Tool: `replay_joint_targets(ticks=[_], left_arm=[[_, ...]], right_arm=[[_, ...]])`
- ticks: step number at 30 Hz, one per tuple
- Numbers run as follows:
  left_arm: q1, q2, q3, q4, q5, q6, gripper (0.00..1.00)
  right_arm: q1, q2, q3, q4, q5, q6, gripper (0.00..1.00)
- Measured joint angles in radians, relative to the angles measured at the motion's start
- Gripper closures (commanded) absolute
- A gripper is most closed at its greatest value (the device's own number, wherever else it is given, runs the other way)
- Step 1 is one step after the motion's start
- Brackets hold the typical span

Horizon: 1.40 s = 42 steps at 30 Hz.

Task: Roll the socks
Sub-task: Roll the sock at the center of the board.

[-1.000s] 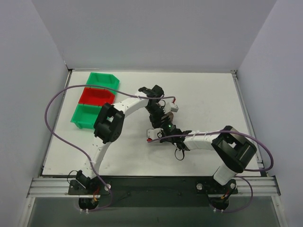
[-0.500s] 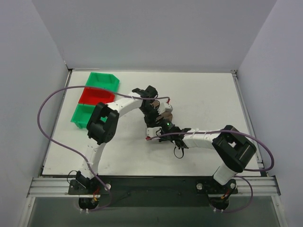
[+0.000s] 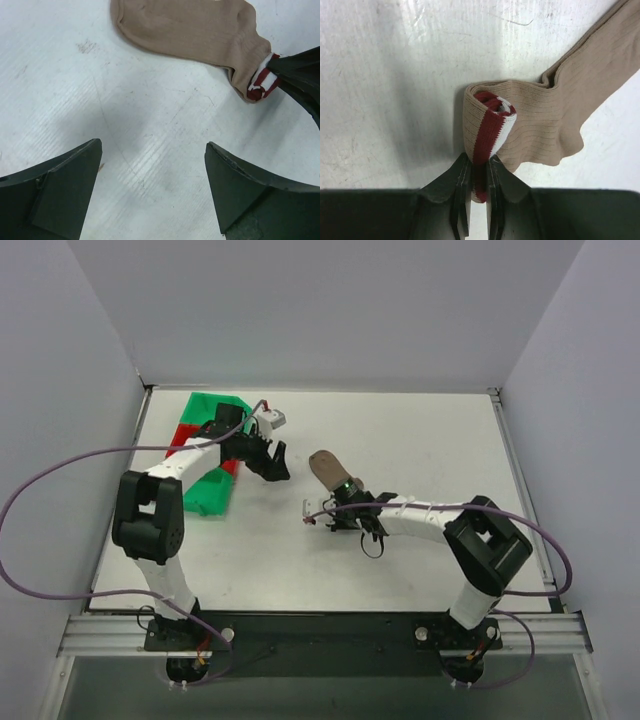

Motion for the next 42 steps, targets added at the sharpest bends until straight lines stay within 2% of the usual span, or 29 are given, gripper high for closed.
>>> replay_joint_targets(ticks=[12, 23, 28, 33, 42], left_arm=[[0.087, -0.244, -0.33, 0.277, 0.035, -0.094, 0.04], [0.073, -0.47, -0.555, 0.364, 0.058, 0.042, 0.04], [0.008, -0.597, -0.642, 0.373, 0.031, 0.13, 0.04], [-0.117, -0.686, -0.715, 0.379, -0.046, 0.212, 0.04], [-0.227, -0.724, -0.792, 0.425, -0.162, 0.303, 0.04]], right_arm=[[-0.098, 0.145, 0.298, -0.338, -0.207, 0.043, 1.0], [-0.158, 0.317, 0.581, -0.672, -0.412, 0.047, 1.0], [-0.158, 0.394, 0.688, -0.819, -0.496, 0.048, 1.0], [-0.158, 0.443, 0.745, -0.912, -0.564, 0.058, 1.0], [-0.173, 0.521, 0.827, -1.027, -0.65, 0.08, 1.0]])
